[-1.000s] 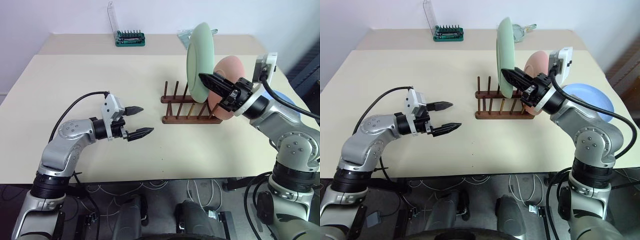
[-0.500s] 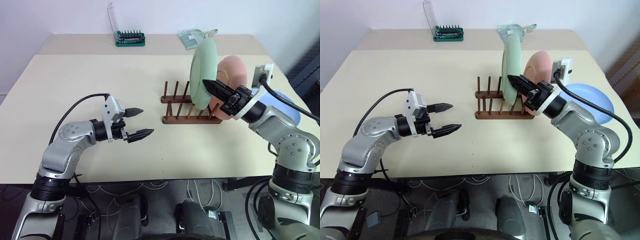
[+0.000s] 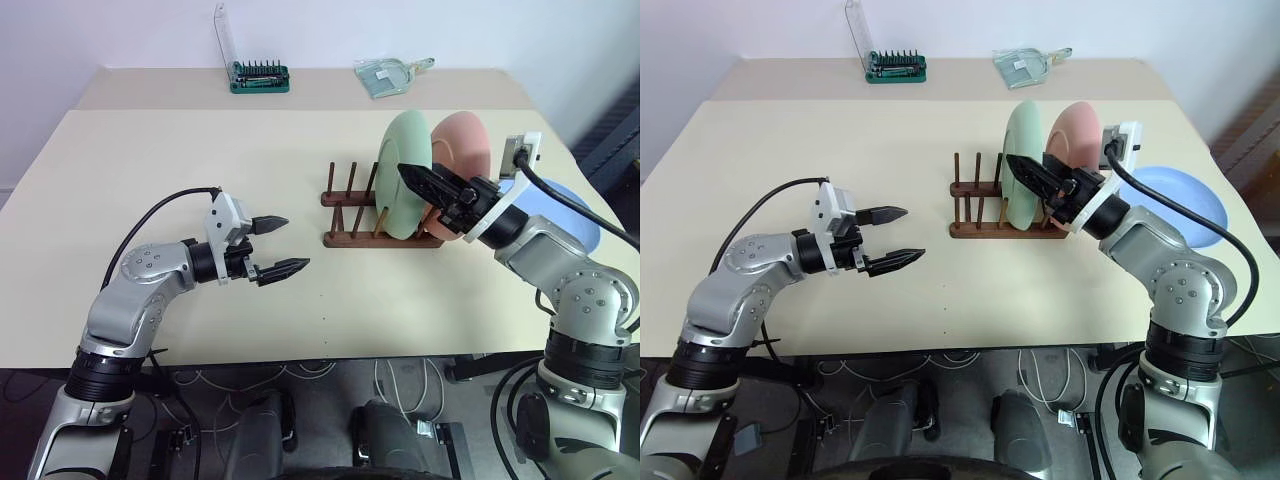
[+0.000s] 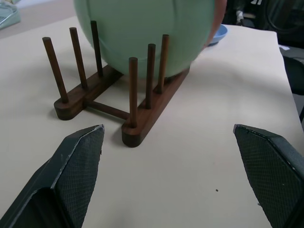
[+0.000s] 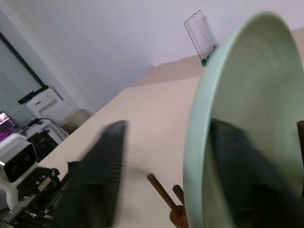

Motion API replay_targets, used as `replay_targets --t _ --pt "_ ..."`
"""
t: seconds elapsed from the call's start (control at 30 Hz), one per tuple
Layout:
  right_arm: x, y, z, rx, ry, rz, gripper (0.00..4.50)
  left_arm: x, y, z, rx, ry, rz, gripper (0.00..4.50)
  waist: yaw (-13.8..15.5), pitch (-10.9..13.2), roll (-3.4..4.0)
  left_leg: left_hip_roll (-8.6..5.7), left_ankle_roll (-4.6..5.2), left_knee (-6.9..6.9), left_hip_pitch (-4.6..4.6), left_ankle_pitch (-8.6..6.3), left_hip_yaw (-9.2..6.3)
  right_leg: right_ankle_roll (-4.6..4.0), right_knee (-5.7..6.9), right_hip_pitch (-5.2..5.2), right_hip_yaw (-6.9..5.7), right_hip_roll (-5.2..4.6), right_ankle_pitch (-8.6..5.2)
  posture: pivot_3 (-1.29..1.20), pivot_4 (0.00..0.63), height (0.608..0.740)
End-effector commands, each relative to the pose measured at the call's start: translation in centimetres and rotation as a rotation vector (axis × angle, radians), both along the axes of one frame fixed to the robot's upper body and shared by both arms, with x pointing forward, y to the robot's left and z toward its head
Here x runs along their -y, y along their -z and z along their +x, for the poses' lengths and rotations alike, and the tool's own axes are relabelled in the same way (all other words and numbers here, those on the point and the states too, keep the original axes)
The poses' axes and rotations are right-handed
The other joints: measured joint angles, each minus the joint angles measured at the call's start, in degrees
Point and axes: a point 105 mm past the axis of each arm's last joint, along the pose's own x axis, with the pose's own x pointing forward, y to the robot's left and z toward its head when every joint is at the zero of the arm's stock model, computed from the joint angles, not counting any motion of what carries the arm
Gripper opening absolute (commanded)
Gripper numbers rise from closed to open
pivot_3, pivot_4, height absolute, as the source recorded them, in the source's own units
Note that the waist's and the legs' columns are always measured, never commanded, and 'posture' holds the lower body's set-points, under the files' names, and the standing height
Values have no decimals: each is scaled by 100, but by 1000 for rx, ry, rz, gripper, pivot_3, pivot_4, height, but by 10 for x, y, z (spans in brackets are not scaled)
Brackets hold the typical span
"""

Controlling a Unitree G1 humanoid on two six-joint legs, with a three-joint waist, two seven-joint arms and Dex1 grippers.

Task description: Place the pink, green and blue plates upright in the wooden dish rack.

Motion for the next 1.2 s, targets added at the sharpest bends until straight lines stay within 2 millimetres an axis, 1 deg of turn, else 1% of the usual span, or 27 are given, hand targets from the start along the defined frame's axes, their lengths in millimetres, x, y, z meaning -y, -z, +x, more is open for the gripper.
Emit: replay_targets --t 0.03,0.27,0.4,0.47,0.5,0.57,0.63,0.73,0.8,0.83,0.87,0.9,0.93,0.97,1.0,1.03,1.1,1.2 --pt "-4 -20 -8 77 -5 -21 4441 4 -8 -2 41 22 -4 4500 1 0 0 0 0 0 0 0 0 0 0 0 0 0 0 0 150 732" --pt "-6 -33 -14 139 -3 -83 4441 5 -6 -2 37 19 -8 4500 1 0 1 0 1 0 0 -1 0 0 -1 0 0 -2 0 0 150 732" --pt "0 -31 -22 181 3 -240 4441 4 -8 0 49 7 -17 4500 12 1 2 -1 3 0 -2 -2 0 0 -4 0 0 -10 0 0 150 732" --pt "6 -32 -30 214 0 -313 4441 4 -9 2 63 -5 -21 4500 24 1 2 -3 6 0 -3 -4 0 0 -9 1 -2 -15 0 0 150 732" --pt "11 -33 -34 237 5 -357 4441 3 -10 3 72 -11 -24 4500 27 1 2 -3 8 1 -3 -5 0 0 -10 2 -2 -16 0 0 150 732" --pt "28 -45 -47 320 43 -441 4441 3 -12 5 76 -11 -36 4500 42 1 2 -5 11 2 -5 -7 0 1 -13 3 -3 -19 0 0 150 732" --pt "49 -53 -56 353 97 -495 4441 4 -12 4 72 -2 -37 4500 50 2 2 -6 14 3 -6 -8 0 1 -15 4 -5 -20 0 0 150 732" --pt "78 -53 -61 344 186 -556 4441 5 -10 3 63 10 -34 4500 37 1 2 -6 17 5 -3 -10 0 2 -19 10 -7 -20 0 0 150 732" --pt "96 -49 -67 318 221 -575 4441 7 -8 4 54 22 -32 4500 33 1 2 -3 16 5 0 -10 -2 2 -18 13 -7 -19 0 0 150 732" --pt "105 -44 -69 290 236 -590 4441 9 -7 4 51 29 -33 4500 30 1 2 -3 16 5 1 -10 -2 2 -19 14 -7 -18 0 0 150 732" --pt "114 -35 -68 245 260 -632 4441 9 -7 4 50 35 -33 4500 33 1 2 -3 16 6 1 -10 -2 2 -18 14 -7 -18 0 0 150 732" --pt "127 -19 -66 179 293 -715 4441 11 -7 4 49 44 -31 4500 36 1 3 -4 16 7 0 -10 -2 2 -18 14 -7 -19 0 0 150 732" --pt "135 -8 -65 135 311 -778 4441 11 -7 5 49 49 -29 4500 35 0 3 -6 16 7 0 -10 -1 2 -18 15 -7 -19 0 0 150 732" --pt "141 3 -65 95 316 -828 4441 12 -7 5 49 54 -28 4500 36 0 4 -6 17 9 0 -10 -2 2 -19 15 -7 -19 0 0 150 732" --pt "144 8 -65 75 315 -854 4441 12 -7 5 49 57 -27 4500 30 0 4 -7 17 10 0 -10 -1 3 -18 15 -7 -18 0 0 150 732" --pt "150 17 -61 46 333 -903 4441 13 -7 5 48 62 -26 4500 14 0 5 -7 17 10 1 -10 -1 3 -18 16 -7 -18 0 0 150 732" --pt "167 44 -43 -30 388 -1026 4441 14 -7 6 47 72 -23 4500 -20 -3 9 -5 16 10 5 -9 -1 3 -15 16 -6 -17 0 0 150 732" --pt "180 74 -24 -68 417 -1171 4441 15 -8 6 50 75 -22 4500 -19 0 15 -4 12 14 8 -7 -1 3 -11 14 -6 -14 0 0 150 732"
